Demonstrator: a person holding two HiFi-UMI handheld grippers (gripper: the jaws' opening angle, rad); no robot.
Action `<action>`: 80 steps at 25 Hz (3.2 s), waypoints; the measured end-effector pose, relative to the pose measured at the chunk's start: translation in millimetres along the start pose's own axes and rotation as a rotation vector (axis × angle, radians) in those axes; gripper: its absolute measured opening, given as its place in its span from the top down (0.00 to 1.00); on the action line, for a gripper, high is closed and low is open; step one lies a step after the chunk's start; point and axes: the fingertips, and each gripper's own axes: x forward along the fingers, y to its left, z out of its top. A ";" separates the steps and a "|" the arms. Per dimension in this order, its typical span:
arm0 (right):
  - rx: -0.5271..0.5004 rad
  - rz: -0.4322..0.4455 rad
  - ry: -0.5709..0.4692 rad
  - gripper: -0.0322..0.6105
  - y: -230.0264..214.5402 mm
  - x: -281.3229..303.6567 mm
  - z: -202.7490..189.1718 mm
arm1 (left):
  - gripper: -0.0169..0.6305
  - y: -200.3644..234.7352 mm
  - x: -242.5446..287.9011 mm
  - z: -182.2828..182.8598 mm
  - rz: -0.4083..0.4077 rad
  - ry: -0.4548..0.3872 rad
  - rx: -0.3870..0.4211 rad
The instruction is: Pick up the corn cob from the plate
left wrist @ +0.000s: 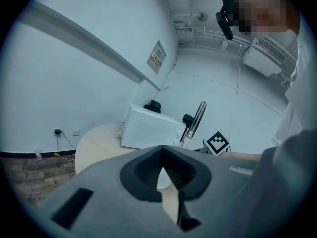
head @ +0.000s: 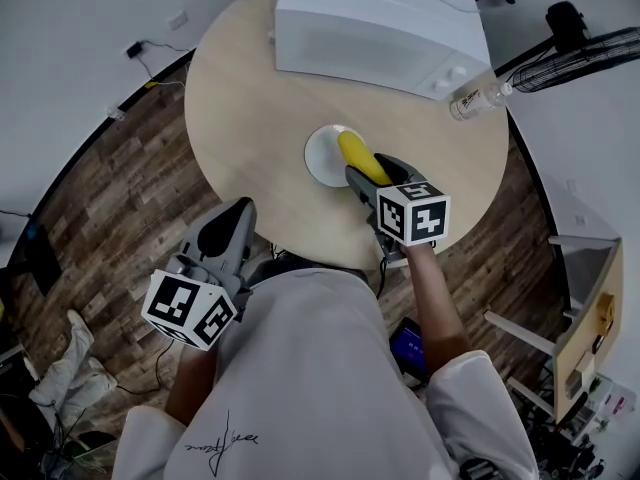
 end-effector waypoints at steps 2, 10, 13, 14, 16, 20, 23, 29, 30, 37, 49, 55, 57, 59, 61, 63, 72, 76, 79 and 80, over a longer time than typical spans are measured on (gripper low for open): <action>0.011 0.001 -0.016 0.53 -0.1 -4.7 1.3 | 0.98 0.5 0.1 -0.8 0.000 0.001 -0.001; 0.039 -0.003 -0.067 0.53 0.7 -26.0 7.0 | 0.98 -2.2 1.6 0.0 -0.014 0.001 0.009; 0.040 -0.010 -0.085 0.53 1.3 -32.7 9.0 | 0.98 -2.6 2.4 1.9 -0.019 0.000 0.011; 0.039 -0.012 -0.092 0.53 1.5 -34.8 10.0 | 0.98 -3.0 2.5 2.5 -0.022 0.000 0.011; 0.033 -0.019 -0.108 0.53 1.4 -39.3 11.5 | 0.98 -4.3 2.9 2.8 -0.030 0.001 0.013; 0.047 -0.025 -0.142 0.53 -0.3 -52.1 12.9 | 0.98 -6.6 2.6 3.3 -0.038 0.001 0.012; 0.047 -0.033 -0.181 0.53 0.1 -62.9 15.4 | 0.98 -7.7 2.7 2.9 -0.041 0.003 0.022; 0.048 -0.038 -0.233 0.53 4.9 -80.6 19.3 | 0.98 -8.7 4.4 0.2 -0.050 0.015 0.028; 0.051 -0.038 -0.238 0.53 5.5 -82.7 18.6 | 0.98 -8.5 4.7 0.3 -0.049 0.014 0.027; 0.077 -0.043 -0.268 0.53 9.0 -96.1 12.2 | 0.98 -5.4 4.5 4.1 -0.039 0.014 0.031; 0.074 -0.055 -0.338 0.53 11.9 -117.0 13.5 | 0.98 -9.7 3.6 6.5 -0.041 0.002 0.055; 0.072 -0.052 -0.409 0.53 19.3 -127.8 16.4 | 0.98 -9.1 1.3 7.0 -0.032 -0.005 0.052; 0.074 -0.048 -0.427 0.53 22.4 -130.0 16.2 | 0.98 -10.7 0.3 10.0 -0.039 -0.026 0.049; 0.080 -0.051 -0.445 0.53 25.6 -133.3 14.9 | 0.98 -14.9 -3.0 15.2 -0.057 -0.062 0.048; 0.086 -0.057 -0.465 0.53 27.8 -136.5 14.6 | 0.98 -17.8 -5.7 19.1 -0.063 -0.087 0.053; 0.087 -0.063 -0.481 0.53 28.4 -138.8 15.6 | 0.98 -17.5 -5.7 18.9 -0.056 -0.088 0.056; 0.076 -0.073 -0.488 0.53 27.7 -144.8 20.1 | 0.98 -9.5 -2.0 6.2 -0.012 -0.023 0.053; 0.090 -0.064 -0.489 0.53 27.3 -146.0 20.8 | 0.98 -9.9 -0.9 0.0 -0.014 0.004 0.047; 0.130 -0.038 -0.497 0.53 26.6 -147.0 23.4 | 0.98 -11.5 0.3 -1.8 -0.017 0.012 0.046; 0.133 -0.034 -0.499 0.53 26.6 -147.6 24.3 | 0.98 -11.9 0.2 -2.1 -0.017 0.013 0.045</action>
